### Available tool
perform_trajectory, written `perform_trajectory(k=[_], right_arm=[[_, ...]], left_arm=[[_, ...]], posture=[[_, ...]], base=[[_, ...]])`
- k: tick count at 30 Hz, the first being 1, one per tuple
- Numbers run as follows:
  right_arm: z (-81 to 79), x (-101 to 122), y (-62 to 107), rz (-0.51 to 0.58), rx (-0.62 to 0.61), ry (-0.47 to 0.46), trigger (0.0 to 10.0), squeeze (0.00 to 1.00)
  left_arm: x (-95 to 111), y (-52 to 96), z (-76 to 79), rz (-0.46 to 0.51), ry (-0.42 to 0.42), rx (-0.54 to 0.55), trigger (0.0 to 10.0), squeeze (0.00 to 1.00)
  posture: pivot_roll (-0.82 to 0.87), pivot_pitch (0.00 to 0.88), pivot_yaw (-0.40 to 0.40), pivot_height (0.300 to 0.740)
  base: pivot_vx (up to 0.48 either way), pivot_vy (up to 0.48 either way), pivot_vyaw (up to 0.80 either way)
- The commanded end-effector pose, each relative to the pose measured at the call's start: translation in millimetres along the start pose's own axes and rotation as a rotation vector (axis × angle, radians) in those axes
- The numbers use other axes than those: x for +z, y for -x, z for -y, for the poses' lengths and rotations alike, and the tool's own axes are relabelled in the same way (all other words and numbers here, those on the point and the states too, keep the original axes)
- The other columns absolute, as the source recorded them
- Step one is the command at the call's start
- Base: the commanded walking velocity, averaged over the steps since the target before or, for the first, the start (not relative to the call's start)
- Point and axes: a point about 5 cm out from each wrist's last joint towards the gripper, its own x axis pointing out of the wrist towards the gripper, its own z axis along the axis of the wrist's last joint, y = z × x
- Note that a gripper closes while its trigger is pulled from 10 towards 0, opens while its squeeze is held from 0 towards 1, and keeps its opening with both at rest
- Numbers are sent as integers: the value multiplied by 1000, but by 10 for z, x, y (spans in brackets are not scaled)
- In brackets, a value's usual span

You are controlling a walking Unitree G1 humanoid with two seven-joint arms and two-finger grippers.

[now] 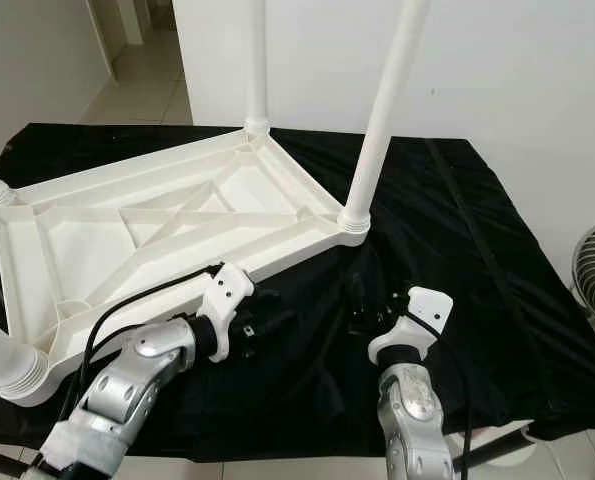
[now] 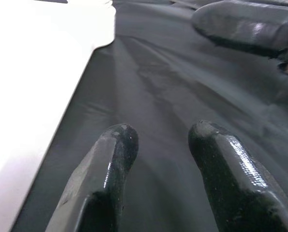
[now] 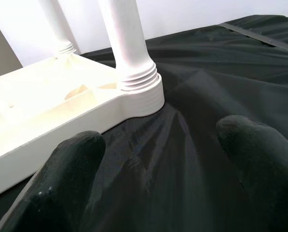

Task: Building children table

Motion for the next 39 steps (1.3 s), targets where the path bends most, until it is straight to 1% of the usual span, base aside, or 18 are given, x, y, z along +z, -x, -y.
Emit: perform_trajectory(k=[1,2,6,7,9,12,13,14,18,20,22,26,27,29,31,33,35,39], right_arm=[[6,-23,20,-8,-13,-2,10000,0],[6,-23,20,-8,-13,-2,10000,0],[-12,-18,13,-5,-18,-10,10000,0],[-12,-18,13,-5,-18,-10,10000,0],[-24,-19,11,-6,-20,-13,10000,0],[-33,-17,16,-8,-21,-14,10000,0],[-33,-17,16,-8,-21,-14,10000,0],[-33,-17,18,-10,-23,-12,10000,0],[-21,-18,12,-15,-36,-9,10000,0],[-12,-20,6,-19,-47,-1,10000,0],[-10,-20,5,-20,-50,1,10000,0],[2,-25,-6,-27,-71,7,10000,0],[8,-29,-10,-31,-80,13,10000,0],[8,-29,-10,-31,-80,13,10000,0],[10,-32,-17,-34,-88,17,10000,0],[8,-32,-21,-35,-90,18,10000,0],[5,-36,-26,-41,-98,19,10000,0],[8,-43,-33,-49,-112,28,10000,0]], left_arm=[[-38,-2,-85,-18,-5,123,10000,0],[-38,-2,-85,-18,-5,123,10000,0],[-60,-37,-227,-53,-10,179,10000,0],[-60,-37,-227,-53,-10,179,10000,0],[-60,-77,-312,-72,-21,223,10000,0],[-66,-111,-387,-90,-31,277,10000,0],[-66,-111,-387,-90,-31,277,10000,0],[-61,-137,-434,-89,-25,304,10000,0],[-58,-173,-465,-95,-33,325,10000,0],[-62,-206,-473,-101,-60,345,10000,0],[-64,-219,-478,-102,-68,350,10000,0],[-71,-247,-502,-98,-51,378,10000,0],[-71,-247,-534,-93,-37,409,10000,0],[-71,-247,-534,-93,-37,409,10000,0],[-96,-247,-593,-99,-33,461,10000,0],[-105,-248,-615,-100,-31,481,10000,0],[-92,-257,-664,-93,-37,529,10000,0],[-53,-286,-736,-82,-28,589,10000,0]], posture=[[-66,97,-3,740],[-66,97,-3,740],[-68,100,-1,740],[-68,100,-1,740],[-68,101,-2,740],[-70,106,-2,740],[-70,106,-2,740],[-71,106,-2,740],[-72,109,-3,740],[-74,110,-6,740],[-74,110,-6,740],[-75,109,-7,740],[-74,109,-9,740],[-74,109,-9,740],[-71,109,-12,740],[-70,110,-13,740],[-70,110,-13,740],[-70,108,-15,740]], base=[[0,0,0],[0,0,0],[0,0,0],[0,0,0],[0,0,0],[0,0,0],[0,0,0],[0,0,0],[0,0,0],[0,0,0],[0,0,0],[0,0,0],[0,0,0],[0,0,0],[0,0,0],[0,0,0],[0,0,0],[0,0,0]])
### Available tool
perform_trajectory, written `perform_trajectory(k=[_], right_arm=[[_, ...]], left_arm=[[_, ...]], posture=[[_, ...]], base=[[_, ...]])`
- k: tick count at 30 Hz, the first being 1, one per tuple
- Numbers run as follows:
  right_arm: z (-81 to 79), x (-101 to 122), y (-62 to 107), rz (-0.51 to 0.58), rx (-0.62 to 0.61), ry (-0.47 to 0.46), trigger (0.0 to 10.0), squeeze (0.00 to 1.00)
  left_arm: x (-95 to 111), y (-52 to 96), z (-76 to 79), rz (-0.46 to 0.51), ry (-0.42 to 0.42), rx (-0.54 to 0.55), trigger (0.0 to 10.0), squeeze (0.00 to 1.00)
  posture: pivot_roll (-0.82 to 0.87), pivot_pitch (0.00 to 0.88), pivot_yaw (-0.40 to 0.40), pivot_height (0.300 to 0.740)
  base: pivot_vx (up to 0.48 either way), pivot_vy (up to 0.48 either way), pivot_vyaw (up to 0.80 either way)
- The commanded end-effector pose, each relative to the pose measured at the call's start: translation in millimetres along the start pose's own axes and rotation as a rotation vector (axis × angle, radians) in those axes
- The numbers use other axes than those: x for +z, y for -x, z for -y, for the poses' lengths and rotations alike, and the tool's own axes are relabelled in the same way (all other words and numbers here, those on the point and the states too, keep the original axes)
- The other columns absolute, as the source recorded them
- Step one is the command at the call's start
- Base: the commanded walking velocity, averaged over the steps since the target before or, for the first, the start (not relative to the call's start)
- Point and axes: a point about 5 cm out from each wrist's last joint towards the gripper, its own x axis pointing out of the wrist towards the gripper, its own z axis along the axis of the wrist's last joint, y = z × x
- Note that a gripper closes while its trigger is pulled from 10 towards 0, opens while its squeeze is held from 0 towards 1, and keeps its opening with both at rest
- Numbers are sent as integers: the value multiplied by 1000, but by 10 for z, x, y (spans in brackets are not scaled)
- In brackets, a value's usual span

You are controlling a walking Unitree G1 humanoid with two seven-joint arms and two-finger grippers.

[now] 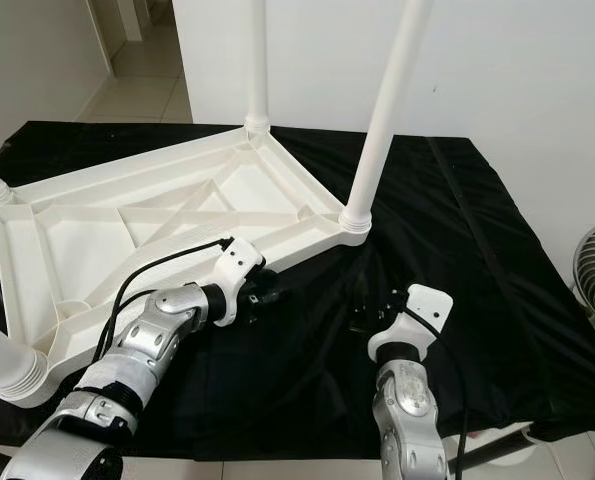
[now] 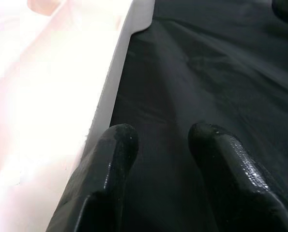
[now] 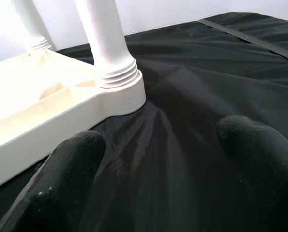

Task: Building children table

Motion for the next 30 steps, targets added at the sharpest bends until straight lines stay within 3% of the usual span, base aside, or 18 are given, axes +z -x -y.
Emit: perform_trajectory(k=[1,12,18,30], right_arm=[[7,-44,9,-27,-13,9,10000,0],[6,-70,4,-44,-51,8,10000,0],[-47,-94,-13,-55,-39,8,10000,0],[-54,-88,-41,-54,-48,14,10000,0]], left_arm=[[-3,51,-270,-2,5,516,10000,0],[40,62,-296,40,5,603,10000,0],[1,61,-322,25,-34,640,10000,0],[24,131,-498,26,30,820,10000,0]], posture=[[-70,108,-15,740],[-59,99,-11,740],[-45,97,-19,740],[-41,103,-22,740]], base=[[0,0,0],[0,0,0],[0,0,0],[0,0,0]])
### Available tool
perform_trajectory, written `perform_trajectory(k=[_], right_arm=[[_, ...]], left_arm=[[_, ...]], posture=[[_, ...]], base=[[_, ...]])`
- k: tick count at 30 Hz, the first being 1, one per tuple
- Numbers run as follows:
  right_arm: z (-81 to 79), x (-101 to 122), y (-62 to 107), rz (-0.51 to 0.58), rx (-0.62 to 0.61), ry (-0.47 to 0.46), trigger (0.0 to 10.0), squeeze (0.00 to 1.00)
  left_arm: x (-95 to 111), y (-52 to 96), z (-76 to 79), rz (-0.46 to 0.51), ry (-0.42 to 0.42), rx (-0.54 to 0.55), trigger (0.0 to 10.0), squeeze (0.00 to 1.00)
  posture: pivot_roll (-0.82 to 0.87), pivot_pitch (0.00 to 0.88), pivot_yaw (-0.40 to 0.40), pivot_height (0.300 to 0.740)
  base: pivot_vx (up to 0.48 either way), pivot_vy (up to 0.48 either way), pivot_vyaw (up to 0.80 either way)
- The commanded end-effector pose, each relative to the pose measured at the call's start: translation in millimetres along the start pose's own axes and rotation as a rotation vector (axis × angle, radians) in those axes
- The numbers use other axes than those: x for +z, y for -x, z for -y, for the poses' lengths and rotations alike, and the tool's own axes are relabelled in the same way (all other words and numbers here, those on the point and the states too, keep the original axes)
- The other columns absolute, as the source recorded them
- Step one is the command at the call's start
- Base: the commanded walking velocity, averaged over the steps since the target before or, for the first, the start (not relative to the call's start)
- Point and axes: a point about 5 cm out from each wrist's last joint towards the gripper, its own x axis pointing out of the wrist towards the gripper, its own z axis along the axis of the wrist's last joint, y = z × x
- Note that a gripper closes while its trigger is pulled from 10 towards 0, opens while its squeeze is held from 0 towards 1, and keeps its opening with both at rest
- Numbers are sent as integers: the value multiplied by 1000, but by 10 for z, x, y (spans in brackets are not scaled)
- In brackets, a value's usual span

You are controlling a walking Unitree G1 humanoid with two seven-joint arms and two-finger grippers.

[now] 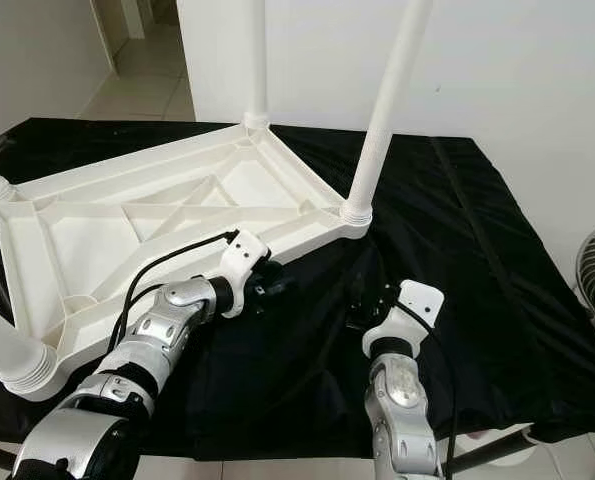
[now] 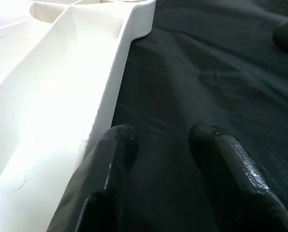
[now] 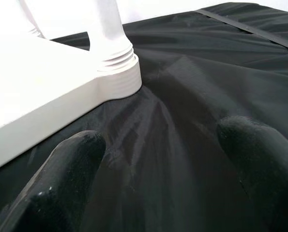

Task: Building children table

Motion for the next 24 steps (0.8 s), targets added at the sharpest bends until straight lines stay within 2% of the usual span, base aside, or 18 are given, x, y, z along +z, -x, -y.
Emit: perform_trajectory(k=[1,4,5,7,8,10,15,17,18,19,20,22,23,24], right_arm=[[20,-41,4,-23,-17,1,10000,0],[22,-41,7,-23,-20,0,10000,0],[22,-43,12,-23,-21,0,10000,0],[17,-42,25,-17,-1,0,10000,0],[17,-42,25,-17,-1,0,10000,0],[20,-40,39,-8,22,0,10000,0],[23,-47,51,-10,44,-1,10000,0],[17,-54,50,-9,77,-7,10000,0],[17,-55,41,-10,87,-10,10000,239],[17,-55,41,-10,87,-10,10000,239],[17,-47,33,-2,101,-20,10000,953],[17,-47,33,-2,101,-20,10000,953],[23,-38,25,3,108,-20,10000,1000],[23,-38,25,3,108,-20,10000,1000]], left_arm=[[5,169,-404,6,22,774,10000,0],[-7,196,-437,1,23,794,10000,0],[13,202,-425,24,32,761,10000,0],[103,207,-238,131,4,601,10000,0],[103,207,-238,131,4,601,10000,0],[135,274,-30,229,30,442,10000,0],[136,374,89,284,35,386,10000,0],[129,527,178,326,59,375,10000,0],[126,584,195,341,81,382,10000,318],[126,584,195,341,81,382,10000,318],[121,655,215,361,103,388,10000,1000],[121,655,215,361,103,388,10000,1000],[110,717,234,372,113,398,10000,1000],[110,717,234,372,113,398,10000,1000]], posture=[[-41,103,-22,740],[-41,103,-22,740],[-40,108,-19,740],[-38,113,-14,740],[-38,113,-14,740],[-33,114,-13,740],[-22,117,-18,740],[-10,117,-25,740],[-5,117,-28,740],[-5,117,-28,740],[2,118,-31,740],[2,118,-31,740],[3,117,-32,740],[3,117,-32,740]], base=[[0,0,0],[0,0,0],[0,0,0],[0,0,0],[0,0,0],[0,0,0],[0,0,0],[0,0,0],[0,0,0],[0,0,0],[0,0,0],[0,0,0],[0,0,0],[0,0,0]])
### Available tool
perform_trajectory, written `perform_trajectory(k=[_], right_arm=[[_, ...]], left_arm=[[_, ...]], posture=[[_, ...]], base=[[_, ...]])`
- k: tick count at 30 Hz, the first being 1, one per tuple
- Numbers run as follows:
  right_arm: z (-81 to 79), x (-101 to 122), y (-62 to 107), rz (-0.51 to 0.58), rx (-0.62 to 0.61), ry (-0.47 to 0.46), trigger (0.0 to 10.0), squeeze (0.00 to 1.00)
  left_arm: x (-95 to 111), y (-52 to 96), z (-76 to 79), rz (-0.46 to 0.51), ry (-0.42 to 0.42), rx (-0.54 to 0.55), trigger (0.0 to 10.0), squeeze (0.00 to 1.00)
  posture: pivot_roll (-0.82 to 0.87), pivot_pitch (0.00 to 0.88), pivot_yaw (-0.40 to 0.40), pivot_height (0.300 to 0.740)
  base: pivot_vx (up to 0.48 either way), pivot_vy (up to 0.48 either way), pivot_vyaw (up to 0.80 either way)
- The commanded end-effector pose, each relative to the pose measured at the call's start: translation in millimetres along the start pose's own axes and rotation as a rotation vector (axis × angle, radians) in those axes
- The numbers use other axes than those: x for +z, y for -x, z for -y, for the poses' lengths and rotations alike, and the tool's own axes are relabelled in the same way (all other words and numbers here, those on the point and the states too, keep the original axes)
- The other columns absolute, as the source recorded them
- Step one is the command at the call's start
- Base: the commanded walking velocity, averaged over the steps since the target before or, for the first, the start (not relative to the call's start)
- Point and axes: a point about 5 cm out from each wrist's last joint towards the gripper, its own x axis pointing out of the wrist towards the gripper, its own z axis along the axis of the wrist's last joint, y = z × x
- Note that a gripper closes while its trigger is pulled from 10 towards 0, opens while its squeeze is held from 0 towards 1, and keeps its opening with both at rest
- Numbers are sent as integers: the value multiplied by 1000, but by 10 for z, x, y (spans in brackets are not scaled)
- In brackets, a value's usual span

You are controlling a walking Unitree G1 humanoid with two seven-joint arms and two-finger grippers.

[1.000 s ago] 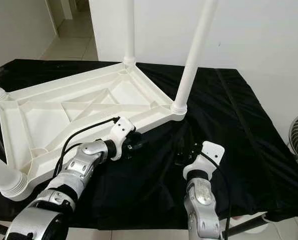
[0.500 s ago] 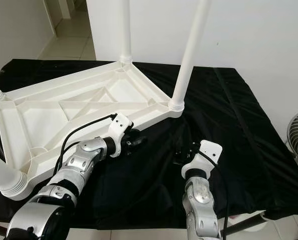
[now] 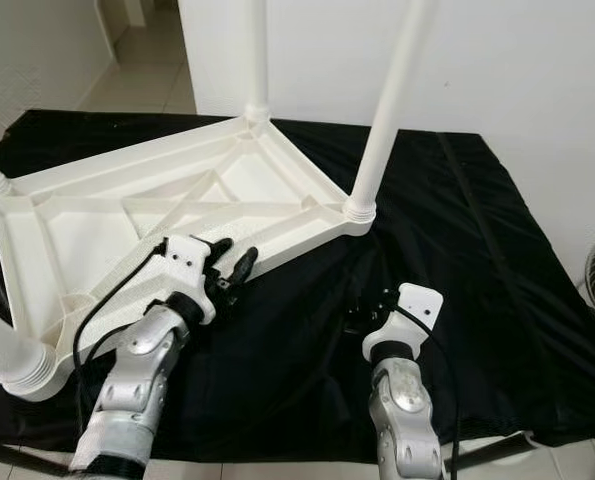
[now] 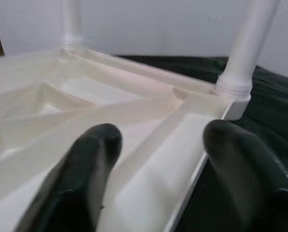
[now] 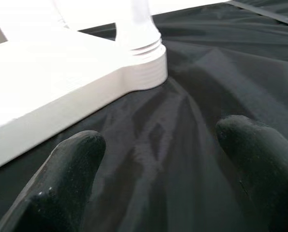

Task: Building children table

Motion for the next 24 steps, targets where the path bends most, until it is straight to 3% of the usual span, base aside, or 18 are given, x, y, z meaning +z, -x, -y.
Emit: perform_trajectory(k=[1,10,11,18,19,24], right_arm=[[41,-12,8,8,7,-3,10000,1000],[117,29,-39,24,-1,42,10000,1000],[125,36,-69,25,1,48,10000,0],[121,52,-143,29,25,54,10000,0],[100,57,-199,31,51,59,10000,0],[38,60,-289,31,98,62,10000,0]], left_arm=[[-42,143,85,-2,50,-28,10000,1000],[62,425,71,3,15,53,10000,1000],[68,501,40,-8,-3,95,10000,0],[93,655,7,-22,-17,133,10000,0],[103,751,-26,-34,-27,155,10000,0],[113,875,-86,-61,-60,196,10000,0]], posture=[[5,118,-32,740],[29,123,-44,740],[37,123,-49,740],[62,126,-68,740],[78,128,-78,740],[100,132,-93,740]], base=[[0,0,0],[0,0,0],[0,0,0],[0,0,0],[0,0,0],[0,0,0]])
